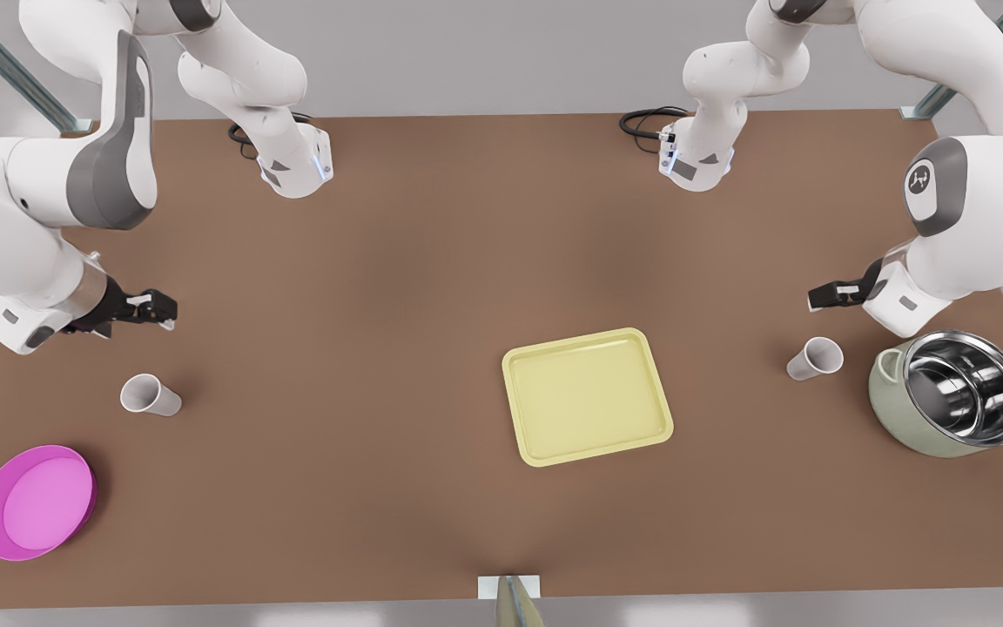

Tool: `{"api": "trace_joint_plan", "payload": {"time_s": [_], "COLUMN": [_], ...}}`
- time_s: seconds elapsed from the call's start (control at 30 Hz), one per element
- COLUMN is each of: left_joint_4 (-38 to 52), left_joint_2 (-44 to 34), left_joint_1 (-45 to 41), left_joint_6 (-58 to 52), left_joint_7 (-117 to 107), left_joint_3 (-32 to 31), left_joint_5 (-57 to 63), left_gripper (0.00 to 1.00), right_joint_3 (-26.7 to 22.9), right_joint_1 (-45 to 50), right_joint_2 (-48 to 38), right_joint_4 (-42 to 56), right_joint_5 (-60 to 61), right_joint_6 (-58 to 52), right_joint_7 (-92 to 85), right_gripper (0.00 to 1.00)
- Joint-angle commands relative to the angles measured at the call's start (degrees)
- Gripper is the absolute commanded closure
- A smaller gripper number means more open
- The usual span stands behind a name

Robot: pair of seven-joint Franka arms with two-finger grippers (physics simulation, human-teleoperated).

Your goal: Use both arms to respectively pick up the white IKEA cups from the middle-left and middle-right positions, then place the white IKEA cups onto the middle-middle tray, ensuring that the cups remain upright and do not tip over

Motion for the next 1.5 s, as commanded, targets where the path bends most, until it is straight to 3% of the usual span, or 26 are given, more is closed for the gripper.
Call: {"api": "trace_joint_plan", "payload": {"time_s": [0.0, 0.1, 0.23, 0.3, 0.4, 0.87, 0.93, 1.03, 1.1, 1.27, 1.37, 1.4, 1.43, 1.47], "left_joint_4": [0.0, 0.5, -0.9, -7.3, -21.4, -28.8, -28.7, -28.5, -28.5, -28.3, -15.2, -13.2, -10.2, -7.1], "left_joint_2": [-0.1, 4.0, 14.3, 15.1, 10.0, 15.1, 15.6, 16.0, 15.9, 13.9, 16.8, 17.1, 19.5, 22.0], "left_joint_1": [0.0, 0.1, 1.9, 2.5, 2.3, 3.7, 3.7, 3.7, 3.7, 2.2, -10.5, -14.0, -15.0, -15.8], "left_joint_6": [0.4, 3.5, 22.8, 30.7, 39.3, 43.9, 43.9, 43.9, 43.9, 43.1, 28.8, 27.0, 27.0, 26.9], "left_joint_7": [0.1, 0.1, 0.1, 0.1, 0.1, -0.1, -0.2, -0.2, -0.1, -1.0, -21.5, -26.6, -34.2, -42.2], "left_joint_3": [0.0, 0.2, 0.7, 3.4, 5.5, 6.9, 6.9, 7.0, 7.0, 6.9, 5.3, 4.6, 0.7, -2.2], "left_joint_5": [0.0, 0.8, 2.2, 2.8, 2.9, 2.8, 2.8, 2.8, 2.8, 2.8, 9.8, 8.8, 6.3, 6.7], "left_gripper": [0.00, 0.00, 0.00, 0.00, 0.00, 0.00, 0.46, 0.72, 0.78, 0.79, 0.79, 0.79, 0.79, 0.79], "right_joint_3": [0.0, -0.2, -0.3, -0.3, -0.3, -0.3, -0.3, -0.3, -0.3, -0.2, -0.2, -0.2, -0.2, -0.2], "right_joint_1": [-0.1, -0.8, -7.3, -9.2, -12.4, -17.8, -19.3, -20.5, -20.5, -21.1, -21.1, -21.1, -21.1, -21.4], "right_joint_2": [0.0, 1.7, 18.5, 20.9, 24.9, 27.8, 27.8, 27.9, 29.2, 29.6, 30.6, 30.6, 30.6, 30.4], "right_joint_4": [0.1, 0.1, 9.8, 10.3, 9.9, -0.1, -1.8, -3.3, -3.3, -6.2, -6.1, -6.1, -6.0, -6.0], "right_joint_5": [0.0, -0.8, -0.6, -0.6, -1.1, -4.8, -5.0, -4.9, -5.0, -4.9, -4.9, -4.9, -4.9, -4.7], "right_joint_6": [1.0, 1.4, 1.8, 3.5, 8.3, 21.6, 22.7, 24.0, 24.1, 26.5, 26.6, 26.6, 26.5, 26.4], "right_joint_7": [-2.1, -2.3, -2.5, -2.5, -6.1, -9.5, -9.5, -11.2, -11.3, -11.3, -11.4, -11.4, -11.8, -13.9], "right_gripper": [0.00, 0.00, 0.00, 0.00, 0.00, 0.00, 0.00, 0.00, 0.00, 0.00, 0.00, 0.09, 0.39, 0.62]}}
